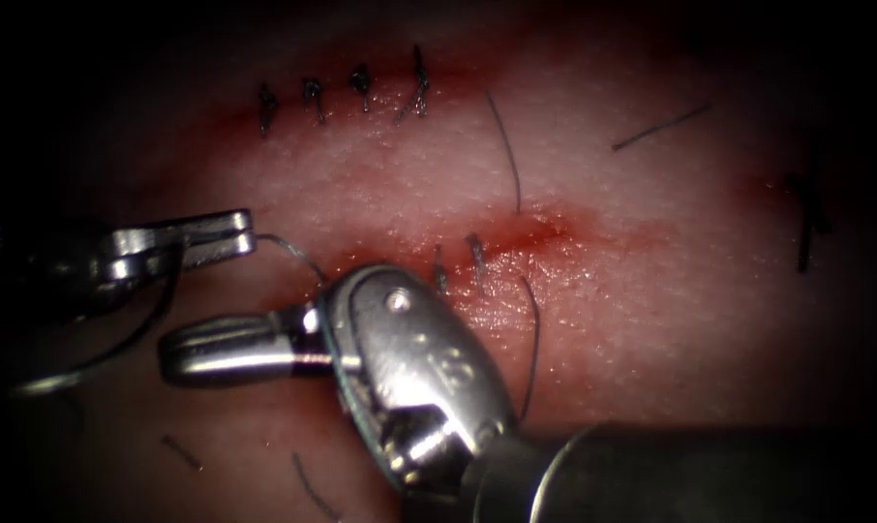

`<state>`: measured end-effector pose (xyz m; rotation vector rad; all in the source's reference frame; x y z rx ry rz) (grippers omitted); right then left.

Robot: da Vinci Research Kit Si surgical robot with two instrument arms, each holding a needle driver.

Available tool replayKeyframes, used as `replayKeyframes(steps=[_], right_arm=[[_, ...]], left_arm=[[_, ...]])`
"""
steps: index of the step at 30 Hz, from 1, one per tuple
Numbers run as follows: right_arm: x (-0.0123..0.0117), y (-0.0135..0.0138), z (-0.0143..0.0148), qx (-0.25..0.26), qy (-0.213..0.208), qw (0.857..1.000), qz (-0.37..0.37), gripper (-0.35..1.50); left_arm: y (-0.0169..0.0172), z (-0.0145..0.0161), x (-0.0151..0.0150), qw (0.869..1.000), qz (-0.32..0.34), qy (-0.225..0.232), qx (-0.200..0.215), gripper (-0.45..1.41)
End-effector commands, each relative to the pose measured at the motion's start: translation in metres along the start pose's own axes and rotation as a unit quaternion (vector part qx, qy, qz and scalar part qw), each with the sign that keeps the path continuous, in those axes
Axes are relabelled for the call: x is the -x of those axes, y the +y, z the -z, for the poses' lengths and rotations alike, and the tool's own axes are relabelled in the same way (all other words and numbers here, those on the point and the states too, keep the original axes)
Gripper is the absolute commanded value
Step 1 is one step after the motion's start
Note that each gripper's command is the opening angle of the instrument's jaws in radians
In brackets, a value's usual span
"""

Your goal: Wound Closure

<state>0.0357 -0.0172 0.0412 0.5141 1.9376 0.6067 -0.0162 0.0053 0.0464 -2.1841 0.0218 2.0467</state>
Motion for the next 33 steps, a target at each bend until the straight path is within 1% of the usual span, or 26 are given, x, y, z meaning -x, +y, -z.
replayKeyframes(steps=[1,6,12,13,14,15,16,17,18,19,20,21,24,26,29,33], right_arm=[[0.0003,0.0007,0.0005,0.006,0.002,1.000,-0.001,-0.28],[-0.0007,0.0024,0.0026,0.039,0.011,0.999,0.010,-0.35],[-0.0014,0.0029,0.0035,0.067,0.019,0.997,0.018,-0.35],[-0.0015,0.0030,0.0035,0.076,0.017,0.997,0.023,-0.32],[-0.0017,0.0031,0.0035,0.087,0.016,0.996,0.024,-0.20],[-0.0019,0.0032,0.0035,0.104,0.014,0.994,0.024,0.10],[-0.0021,0.0034,0.0035,0.117,0.013,0.993,0.023,0.34],[-0.0024,0.0037,0.0037,0.146,0.004,0.989,0.025,0.84],[-0.0025,0.0039,0.0038,0.156,-0.004,0.987,0.026,0.96],[-0.0025,0.0040,0.0040,0.164,-0.017,0.986,0.027,1.03],[-0.0027,0.0044,0.0048,0.179,-0.052,0.982,0.026,1.06],[-0.0027,0.0044,0.0048,0.179,-0.052,0.982,0.026,1.06],[-0.0029,0.0051,0.0062,0.201,-0.097,0.974,0.033,1.06],[-0.0032,0.0056,0.0073,0.214,-0.128,0.968,0.038,1.09],[-0.0037,0.0063,0.0087,0.218,-0.158,0.962,0.040,1.09],[-0.0042,0.0075,0.0112,0.212,-0.193,0.956,0.054,1.08]], left_arm=[[0.0007,-0.0005,0.0007,1.000,0.001,0.003,0.004,-0.45],[0.0017,-0.0004,0.0004,1.000,0.002,0.010,0.013,-0.45],[0.0027,-0.0012,0.0005,1.000,0.004,0.017,0.019,-0.45],[0.0030,-0.0015,0.0006,1.000,0.006,0.018,0.020,-0.45],[0.0033,-0.0018,0.0006,1.000,0.008,0.018,0.020,-0.45],[0.0037,-0.0022,0.0008,1.000,0.009,0.020,0.022,-0.45],[0.0040,-0.0026,0.0009,0.999,0.010,0.022,0.022,-0.45],[0.0047,-0.0035,0.0012,0.999,0.012,0.022,0.027,-0.45],[0.0051,-0.0039,0.0014,0.999,0.013,0.021,0.030,-0.45],[0.0053,-0.0043,0.0015,0.999,0.015,0.020,0.031,-0.45],[0.0058,-0.0052,0.0015,0.999,0.016,0.022,0.034,-0.45],[0.0058,-0.0052,0.0015,0.999,0.016,0.022,0.034,-0.45],[0.0062,-0.0063,0.0014,0.999,0.015,0.024,0.034,-0.45],[0.0064,-0.0070,0.0014,0.999,0.015,0.025,0.033,-0.45],[0.0066,-0.0078,0.0013,0.999,0.014,0.028,0.033,-0.45],[0.0067,-0.0086,0.0012,0.999,0.015,0.029,0.032,-0.45]])
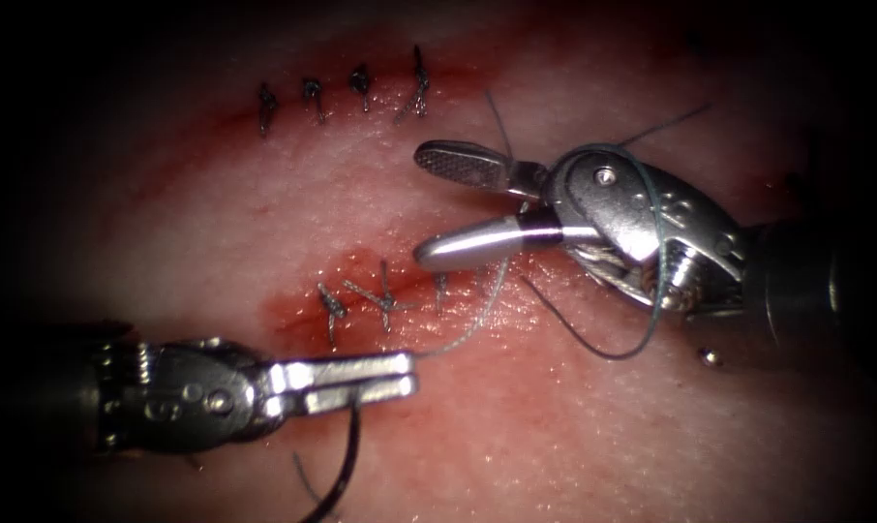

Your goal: Wound Closure

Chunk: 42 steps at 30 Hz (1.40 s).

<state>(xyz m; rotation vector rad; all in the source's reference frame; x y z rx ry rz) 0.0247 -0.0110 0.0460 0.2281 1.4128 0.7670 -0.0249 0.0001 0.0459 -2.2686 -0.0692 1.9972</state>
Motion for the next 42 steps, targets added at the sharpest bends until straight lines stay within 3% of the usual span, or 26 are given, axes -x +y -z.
replayKeyframes(steps=[1,6,17,21,28,34,35,37,38,42], right_arm=[[0.0010,0.0011,0.0004,0.001,-0.011,1.000,0.004,1.06],[0.0029,0.0031,0.0011,0.002,-0.036,0.999,0.020,1.06],[0.0061,0.0037,0.0005,-0.011,-0.089,0.995,0.046,1.03],[0.0066,0.0035,0.0006,-0.016,-0.116,0.992,0.052,1.03],[0.0076,0.0026,0.0008,-0.074,-0.133,0.987,0.054,1.01],[0.0080,0.0017,0.0006,-0.112,-0.129,0.984,0.055,1.01],[0.0081,0.0014,0.0006,-0.125,-0.127,0.982,0.056,1.01],[0.0081,0.0012,0.0006,-0.131,-0.127,0.982,0.056,1.01],[0.0080,0.0009,0.0006,-0.145,-0.125,0.980,0.057,0.98],[0.0078,0.0006,0.0006,-0.161,-0.120,0.978,0.060,0.93]], left_arm=[[0.0004,-0.0006,0.0006,1.000,0.001,0.000,-0.001,-0.45],[0.0004,-0.0018,0.0002,1.000,0.003,0.006,0.001,-0.45],[-0.0003,-0.0048,-0.0009,0.999,0.015,0.032,0.018,-0.45],[-0.0022,-0.0054,-0.0021,0.998,0.025,0.051,0.022,-0.45],[-0.0070,-0.0060,-0.0031,0.995,0.032,0.094,-0.003,-0.45],[-0.0096,-0.0068,-0.0015,0.995,-0.027,0.056,-0.075,-0.45],[-0.0101,-0.0070,-0.0005,0.992,-0.062,0.021,-0.109,-0.45],[-0.0103,-0.0070,-0.0001,0.989,-0.080,0.002,-0.125,-0.45],[-0.0107,-0.0072,0.0011,0.981,-0.104,-0.041,-0.158,-0.45],[-0.0111,-0.0069,0.0030,0.977,-0.116,-0.068,-0.162,-0.45]])
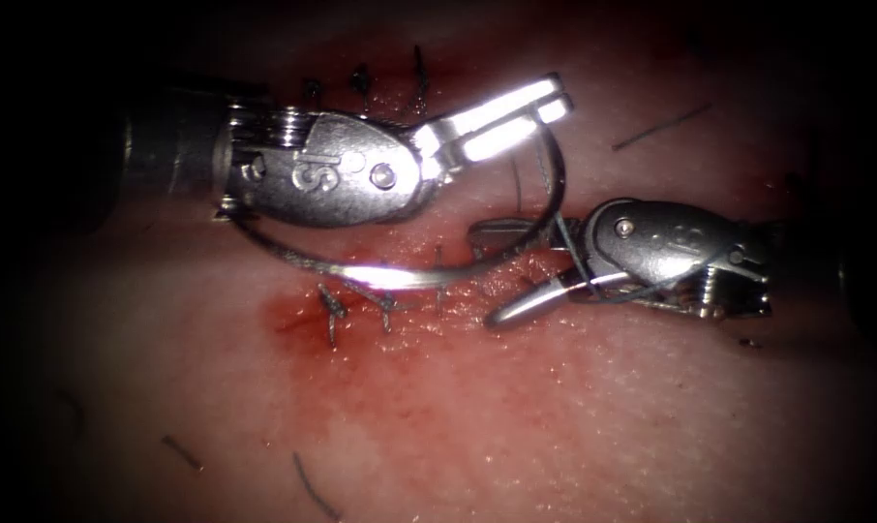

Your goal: Wound Closure

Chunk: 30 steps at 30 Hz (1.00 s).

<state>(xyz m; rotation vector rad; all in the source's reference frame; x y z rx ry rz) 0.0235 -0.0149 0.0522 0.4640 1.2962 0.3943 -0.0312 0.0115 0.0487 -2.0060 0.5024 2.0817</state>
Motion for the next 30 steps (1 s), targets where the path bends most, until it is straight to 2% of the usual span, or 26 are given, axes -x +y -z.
replayKeyframes(steps=[1,9,13,20,23,27,30], right_arm=[[0.0003,-0.0003,-0.0008,-0.006,0.003,1.000,0.000,0.91],[-0.0008,-0.0008,-0.0008,-0.029,0.029,0.999,0.000,0.84],[-0.0011,-0.0010,-0.0008,-0.030,0.031,0.999,-0.002,0.83],[-0.0011,-0.0010,-0.0007,-0.030,0.047,0.998,-0.001,0.83],[-0.0015,-0.0009,-0.0005,-0.039,0.065,0.997,-0.004,0.74],[-0.0021,-0.0004,0.0003,-0.020,0.089,0.996,-0.010,0.74],[-0.0026,0.0004,0.0011,0.006,0.127,0.992,-0.021,0.74]], left_arm=[[0.0005,-0.0003,0.0011,1.000,-0.005,-0.009,0.008,-0.45],[0.0005,0.0013,0.0075,0.997,-0.052,-0.047,0.028,-0.45],[0.0006,0.0023,0.0109,0.996,-0.038,-0.062,0.042,-0.45],[0.0014,0.0032,0.0138,0.995,-0.029,-0.074,0.053,-0.45],[0.0022,0.0035,0.0147,0.995,-0.022,-0.074,0.060,-0.45],[0.0031,0.0042,0.0151,0.995,-0.006,-0.068,0.069,-0.45],[0.0042,0.0049,0.0148,0.995,0.001,-0.064,0.076,-0.45]])
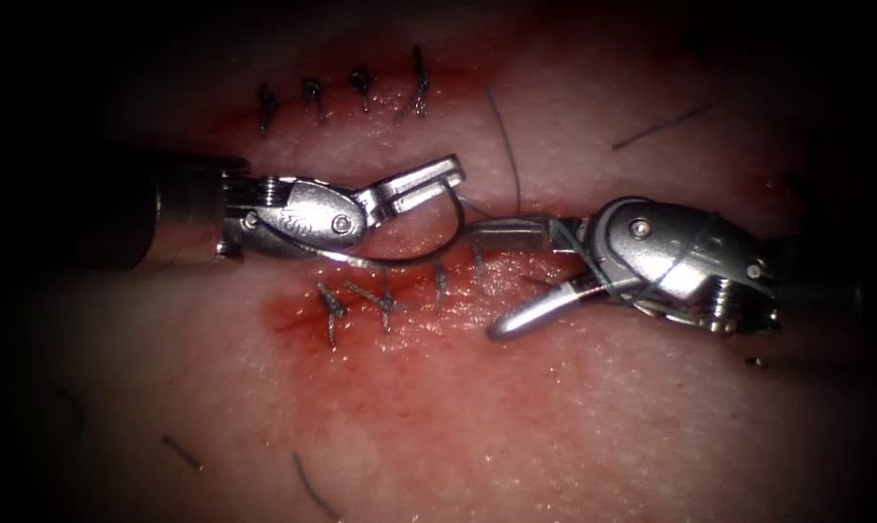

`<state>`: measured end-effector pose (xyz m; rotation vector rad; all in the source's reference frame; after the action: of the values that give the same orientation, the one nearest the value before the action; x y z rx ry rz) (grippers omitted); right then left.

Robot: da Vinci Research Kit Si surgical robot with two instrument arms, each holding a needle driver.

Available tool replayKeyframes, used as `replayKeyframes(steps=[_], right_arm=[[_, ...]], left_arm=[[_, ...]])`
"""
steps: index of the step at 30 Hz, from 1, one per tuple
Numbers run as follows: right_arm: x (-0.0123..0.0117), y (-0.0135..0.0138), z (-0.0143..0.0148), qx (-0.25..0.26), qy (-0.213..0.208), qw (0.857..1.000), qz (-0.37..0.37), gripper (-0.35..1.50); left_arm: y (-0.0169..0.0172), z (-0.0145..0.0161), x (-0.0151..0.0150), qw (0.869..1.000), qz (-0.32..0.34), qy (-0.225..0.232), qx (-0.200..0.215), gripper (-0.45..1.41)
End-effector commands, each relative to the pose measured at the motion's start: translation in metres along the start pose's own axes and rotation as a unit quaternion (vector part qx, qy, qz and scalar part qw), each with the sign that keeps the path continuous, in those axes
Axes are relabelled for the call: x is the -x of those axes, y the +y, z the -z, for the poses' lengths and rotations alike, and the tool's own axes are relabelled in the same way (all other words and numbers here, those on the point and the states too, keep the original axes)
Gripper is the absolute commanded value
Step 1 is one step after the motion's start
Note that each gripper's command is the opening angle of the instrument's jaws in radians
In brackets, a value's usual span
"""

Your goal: Wound Closure

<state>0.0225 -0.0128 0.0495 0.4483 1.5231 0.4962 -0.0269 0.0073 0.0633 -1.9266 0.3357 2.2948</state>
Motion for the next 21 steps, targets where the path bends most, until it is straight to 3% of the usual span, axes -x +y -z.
replayKeyframes(steps=[1,3,8,16,17,21], right_arm=[[0.0003,0.0004,-0.0002,0.020,0.014,1.000,-0.004,0.74],[-0.0001,0.0012,0.0010,0.068,0.007,0.998,-0.007,0.74],[0.0000,0.0020,0.0018,0.107,0.004,0.994,-0.005,0.74],[0.0015,0.0018,0.0010,0.161,0.000,0.987,-0.025,0.56],[0.0017,0.0018,0.0010,0.169,0.000,0.985,-0.036,0.52],[0.0022,0.0017,0.0009,0.200,0.011,0.975,-0.096,0.07]], left_arm=[[0.0010,-0.0003,0.0001,1.000,0.002,0.003,0.004,-0.45],[0.0033,0.0009,-0.0011,1.000,0.003,0.018,0.022,-0.45],[0.0051,0.0022,-0.0036,0.999,0.012,0.030,0.034,-0.45],[0.0080,0.0017,-0.0081,0.998,0.018,0.048,0.048,-0.45],[0.0085,0.0015,-0.0085,0.997,0.018,0.050,0.049,-0.45],[0.0102,0.0003,-0.0093,0.997,0.016,0.051,0.057,-0.45]])
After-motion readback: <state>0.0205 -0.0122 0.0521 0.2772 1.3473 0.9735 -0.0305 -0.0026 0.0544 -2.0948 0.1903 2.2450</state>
